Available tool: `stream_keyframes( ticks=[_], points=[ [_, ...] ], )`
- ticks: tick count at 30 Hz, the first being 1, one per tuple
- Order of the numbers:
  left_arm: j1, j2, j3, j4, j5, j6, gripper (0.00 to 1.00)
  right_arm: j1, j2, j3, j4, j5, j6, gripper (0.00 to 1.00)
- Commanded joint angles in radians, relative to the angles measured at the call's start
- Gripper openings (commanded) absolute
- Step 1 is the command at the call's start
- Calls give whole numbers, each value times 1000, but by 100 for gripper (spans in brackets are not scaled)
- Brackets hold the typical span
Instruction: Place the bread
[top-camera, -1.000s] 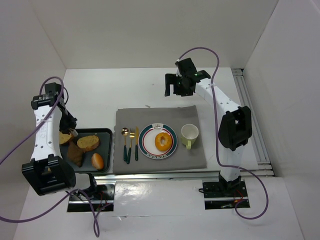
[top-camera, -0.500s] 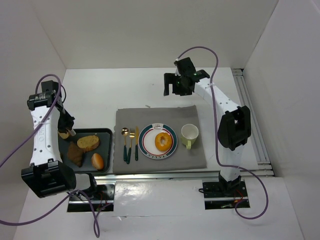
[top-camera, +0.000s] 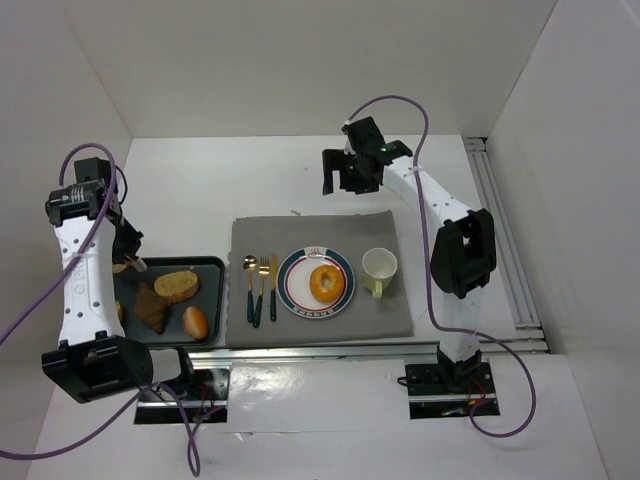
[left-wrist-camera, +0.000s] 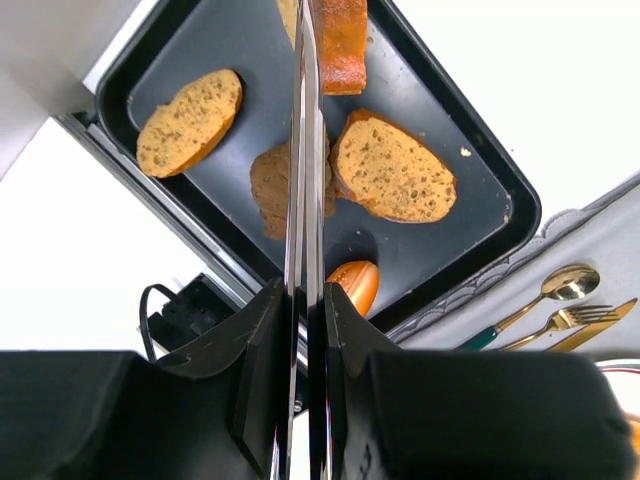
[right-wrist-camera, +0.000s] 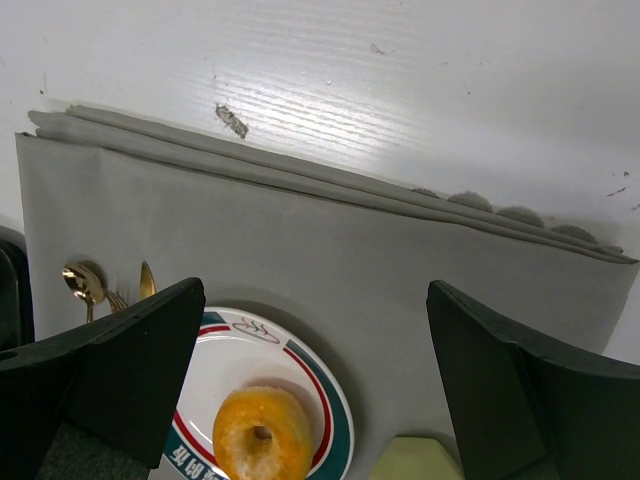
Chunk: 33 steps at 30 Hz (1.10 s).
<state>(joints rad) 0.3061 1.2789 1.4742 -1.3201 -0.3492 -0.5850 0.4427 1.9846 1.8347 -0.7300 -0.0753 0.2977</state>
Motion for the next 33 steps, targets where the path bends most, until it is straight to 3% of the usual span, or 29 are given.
stream_keyframes(
  ticks=[1,5,15,23,33],
  points=[
    [-4,-30,40,-22,-43,-21,0,8,-9,52,-23,-7,-9,99],
    [-15,-39,61,-13,-34,-21,0,8,-9,52,-23,-7,-9,99],
    [-197,-41,144,24,-24,-10,0,17,0,61,-23,2,-9,99],
    [-413,-12,190,120,130,5,0,5,-9,25,-32,32,1,99],
    [-677,36,235,121,177,-4,0,-84,-75,-38,6,-6,29,99]
  ],
)
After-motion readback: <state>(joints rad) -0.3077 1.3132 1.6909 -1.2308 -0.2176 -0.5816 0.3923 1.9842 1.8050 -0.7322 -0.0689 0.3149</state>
